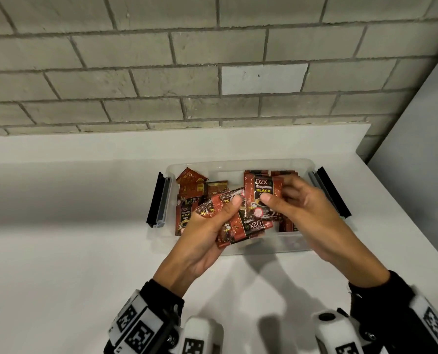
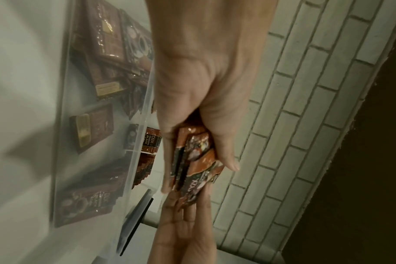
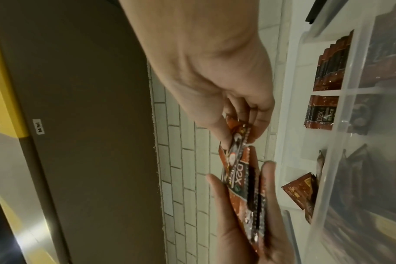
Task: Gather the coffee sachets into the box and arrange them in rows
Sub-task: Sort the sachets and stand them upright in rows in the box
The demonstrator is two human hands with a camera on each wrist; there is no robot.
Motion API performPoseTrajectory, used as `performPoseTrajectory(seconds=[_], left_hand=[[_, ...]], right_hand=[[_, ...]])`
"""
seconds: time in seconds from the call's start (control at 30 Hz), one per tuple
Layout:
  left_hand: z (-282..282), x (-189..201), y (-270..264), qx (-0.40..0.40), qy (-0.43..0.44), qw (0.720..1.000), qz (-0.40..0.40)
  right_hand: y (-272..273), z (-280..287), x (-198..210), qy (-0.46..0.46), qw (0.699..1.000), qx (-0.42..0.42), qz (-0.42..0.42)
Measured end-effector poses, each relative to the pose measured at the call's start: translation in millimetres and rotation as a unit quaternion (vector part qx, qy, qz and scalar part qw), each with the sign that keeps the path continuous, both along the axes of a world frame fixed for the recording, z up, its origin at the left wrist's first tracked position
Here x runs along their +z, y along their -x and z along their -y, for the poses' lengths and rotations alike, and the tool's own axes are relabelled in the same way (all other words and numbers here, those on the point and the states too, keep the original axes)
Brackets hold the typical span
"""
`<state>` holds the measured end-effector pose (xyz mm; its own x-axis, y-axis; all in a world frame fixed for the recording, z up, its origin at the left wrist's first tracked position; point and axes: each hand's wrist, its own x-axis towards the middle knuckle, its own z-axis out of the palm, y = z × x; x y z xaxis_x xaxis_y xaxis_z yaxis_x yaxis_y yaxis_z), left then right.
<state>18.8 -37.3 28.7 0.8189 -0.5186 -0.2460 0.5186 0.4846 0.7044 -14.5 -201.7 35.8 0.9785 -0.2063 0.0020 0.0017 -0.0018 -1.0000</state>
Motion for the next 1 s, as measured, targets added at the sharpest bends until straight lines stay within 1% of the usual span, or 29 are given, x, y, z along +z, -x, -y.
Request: performPoseTrajectory(seconds=[0.1,0.17,0.27,0.53,0.63,0.7,0.77,0.83,0.87,0.93,1.0], left_hand=[[-6,0,3,-0.061,-0.01,0.998,0.002],[-9,0,4,-0.074,0.001,0.997,0.004],[-10,0,5,-0.065,0.003,0.998,0.009],[-5,-1,4,-0.017,-0.05,0.998,0.021],[-3,-2,4,-0.012,-0.062,0.998,0.023],[-3,-3,4,-0.012,-0.045,0.999,0.018],[-5,-4,3,-0.017,-0.045,0.999,0.013],[-7,-5,2,-0.036,-0.054,0.998,0.016],[-6,-5,3,-0.051,-0.06,0.997,0.021],[-7,-4,3,-0.077,-0.077,0.993,0.041],[-8,-5,3,-0.097,-0.073,0.991,0.05]], right_hand=[[0,3,0,-0.028,0.999,-0.022,-0.009],[1,6,1,-0.029,0.999,-0.027,-0.022],[2,13,4,-0.047,0.998,-0.018,-0.046],[11,22,2,-0.094,0.988,0.06,-0.105],[12,21,-2,-0.08,0.991,0.051,-0.098],[11,23,-1,-0.047,0.996,0.029,-0.075],[10,28,6,0.005,0.999,0.018,-0.042],[9,32,16,0.097,0.993,0.062,-0.004],[9,33,23,0.156,0.983,0.097,0.014],[6,30,34,0.258,0.951,0.165,0.042],[3,24,42,0.323,0.921,0.207,0.06]])
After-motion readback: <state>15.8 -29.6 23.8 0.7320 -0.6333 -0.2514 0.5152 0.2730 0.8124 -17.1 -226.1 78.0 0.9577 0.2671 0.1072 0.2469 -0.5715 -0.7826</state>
